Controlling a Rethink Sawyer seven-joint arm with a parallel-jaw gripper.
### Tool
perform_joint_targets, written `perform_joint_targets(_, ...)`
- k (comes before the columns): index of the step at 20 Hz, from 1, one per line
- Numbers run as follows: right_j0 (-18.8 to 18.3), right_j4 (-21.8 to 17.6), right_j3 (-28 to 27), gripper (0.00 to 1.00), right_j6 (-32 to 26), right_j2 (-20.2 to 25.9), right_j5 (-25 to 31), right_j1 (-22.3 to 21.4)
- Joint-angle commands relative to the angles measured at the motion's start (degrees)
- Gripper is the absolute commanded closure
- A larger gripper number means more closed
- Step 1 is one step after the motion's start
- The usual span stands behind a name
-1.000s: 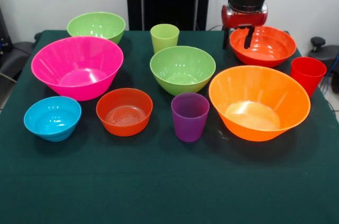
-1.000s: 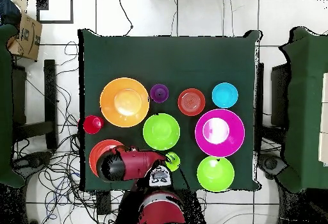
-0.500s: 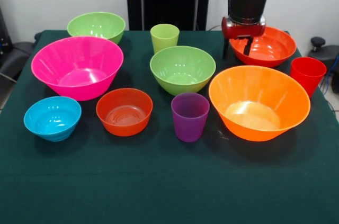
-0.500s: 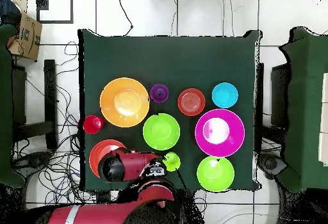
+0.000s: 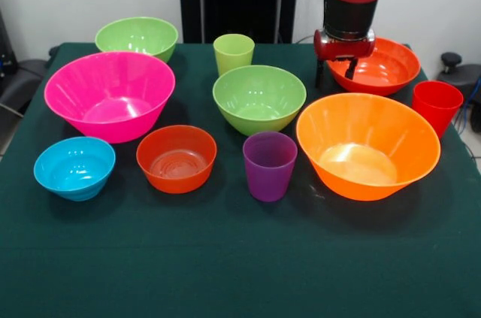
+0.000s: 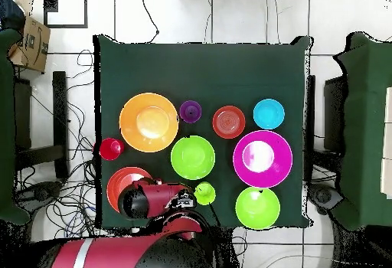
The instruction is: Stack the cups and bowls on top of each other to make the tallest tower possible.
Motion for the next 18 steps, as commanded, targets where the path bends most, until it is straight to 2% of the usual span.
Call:
perform_joint_targets(1, 1.1, 0.6, -6.2, 0.0, 8.8, 2.1, -3.8, 4.5)
perform_joint_targets(8, 0.7, 0.5, -6.8, 0.0, 8.7, 2.2, -4.3, 5.7)
perform_joint_targets(9, 0.6, 0.6, -6.8, 1.0, 8.7, 2.3, -3.9, 5.8)
perform_joint_targets(18, 1.2, 1.4, -6.5, 1.0, 9.1, 1.9, -3.0, 6.0)
